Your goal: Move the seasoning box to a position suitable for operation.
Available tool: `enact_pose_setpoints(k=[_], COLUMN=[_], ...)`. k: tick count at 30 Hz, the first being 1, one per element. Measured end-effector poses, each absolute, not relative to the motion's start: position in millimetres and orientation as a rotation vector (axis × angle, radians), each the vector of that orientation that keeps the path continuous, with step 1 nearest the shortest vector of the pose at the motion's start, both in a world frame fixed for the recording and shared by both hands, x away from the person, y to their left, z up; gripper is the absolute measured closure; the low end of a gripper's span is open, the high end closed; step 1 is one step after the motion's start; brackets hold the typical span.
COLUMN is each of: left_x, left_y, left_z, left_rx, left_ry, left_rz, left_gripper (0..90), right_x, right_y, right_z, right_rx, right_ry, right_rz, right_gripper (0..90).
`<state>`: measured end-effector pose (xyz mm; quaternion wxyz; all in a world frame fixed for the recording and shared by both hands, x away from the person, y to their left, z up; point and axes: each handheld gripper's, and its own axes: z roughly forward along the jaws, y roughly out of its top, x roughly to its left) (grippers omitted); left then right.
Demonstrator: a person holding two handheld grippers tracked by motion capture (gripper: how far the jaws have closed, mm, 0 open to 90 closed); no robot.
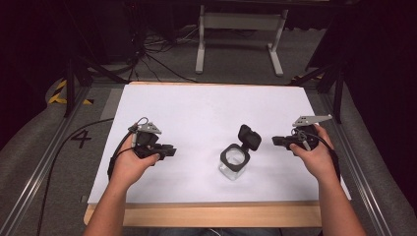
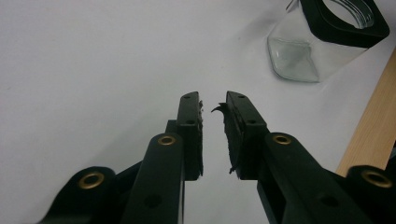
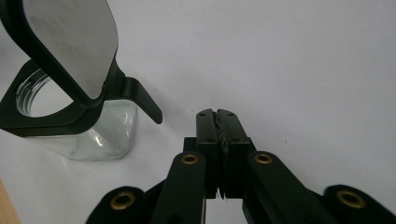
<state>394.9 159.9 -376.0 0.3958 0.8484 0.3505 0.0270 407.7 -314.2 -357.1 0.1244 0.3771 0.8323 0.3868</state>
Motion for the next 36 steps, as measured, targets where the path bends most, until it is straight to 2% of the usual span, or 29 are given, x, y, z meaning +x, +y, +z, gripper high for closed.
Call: enact_pose_setpoints(k=[9, 18, 23, 27, 30, 36], left_x=[389.3, 379.0, 376.7, 374.6, 371.3, 367.6], left_y=[148.3, 114.8, 89.0, 75.7, 60.3, 41.4], left_z=[-369.6, -367.1, -377.0, -381.6, -390.8, -400.6], left_rx=[2.149, 2.175, 2.176, 2.180, 2.194, 2.199], left_ry=[0.817, 0.692, 0.636, 0.607, 0.582, 0.544], left_rz=[0.043, -0.027, -0.080, -0.098, -0.054, -0.109], left_gripper=[89.7, 90.0, 90.0, 90.0, 90.0, 90.0], right_x=[405.1, 399.6, 398.0, 396.7, 395.2, 392.1], right_y=[-313.7, -308.0, -306.6, -305.4, -305.1, -301.6], right_z=[-352.7, -345.5, -342.4, -339.9, -339.7, -337.2], right_rx=[1.080, 1.055, 1.046, 1.034, 1.018, 0.984], right_ry=[2.421, 2.409, 2.393, 2.378, 2.375, 2.359], right_rz=[1.168, 1.263, 1.321, 1.365, 1.372, 1.427], right_gripper=[90.0, 90.0, 90.0, 90.0, 90.0, 90.0])
